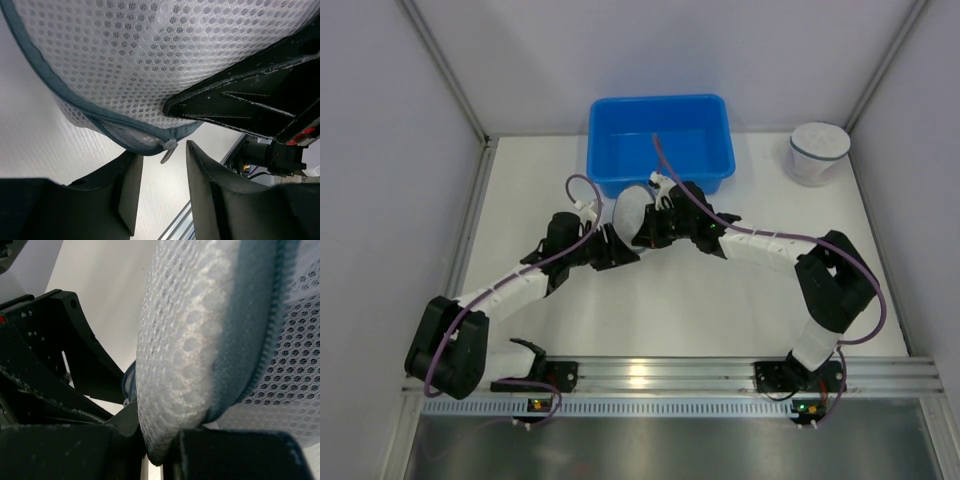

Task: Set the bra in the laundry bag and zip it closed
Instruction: Zip the zipper on the laundry bag.

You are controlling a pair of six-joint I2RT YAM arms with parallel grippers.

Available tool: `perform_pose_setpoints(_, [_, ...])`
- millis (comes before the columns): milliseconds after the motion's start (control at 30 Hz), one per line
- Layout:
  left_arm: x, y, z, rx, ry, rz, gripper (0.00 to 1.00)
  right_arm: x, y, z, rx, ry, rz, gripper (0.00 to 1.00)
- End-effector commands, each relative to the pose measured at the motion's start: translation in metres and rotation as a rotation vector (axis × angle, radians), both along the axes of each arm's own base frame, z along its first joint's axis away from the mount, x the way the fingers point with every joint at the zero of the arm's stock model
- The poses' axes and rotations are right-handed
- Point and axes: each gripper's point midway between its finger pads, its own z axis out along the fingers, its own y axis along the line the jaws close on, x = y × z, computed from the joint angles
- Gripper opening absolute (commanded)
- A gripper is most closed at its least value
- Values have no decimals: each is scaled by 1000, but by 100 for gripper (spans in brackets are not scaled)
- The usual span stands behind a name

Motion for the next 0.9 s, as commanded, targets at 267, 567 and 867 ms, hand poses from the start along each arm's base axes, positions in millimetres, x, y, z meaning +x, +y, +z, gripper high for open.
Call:
perform_pose_setpoints(267, [13,-2,24,-126,-32,33,15,12,10,31,101,-27,-7,0])
perform_pose_setpoints(567, [-5,8,18,-152,23,-6,0,27,-4,29,143,-1,-38,0])
perform_pose_setpoints(867, [-7,25,31,22,-183,-116,39,26,-9,31,196,30,-23,0])
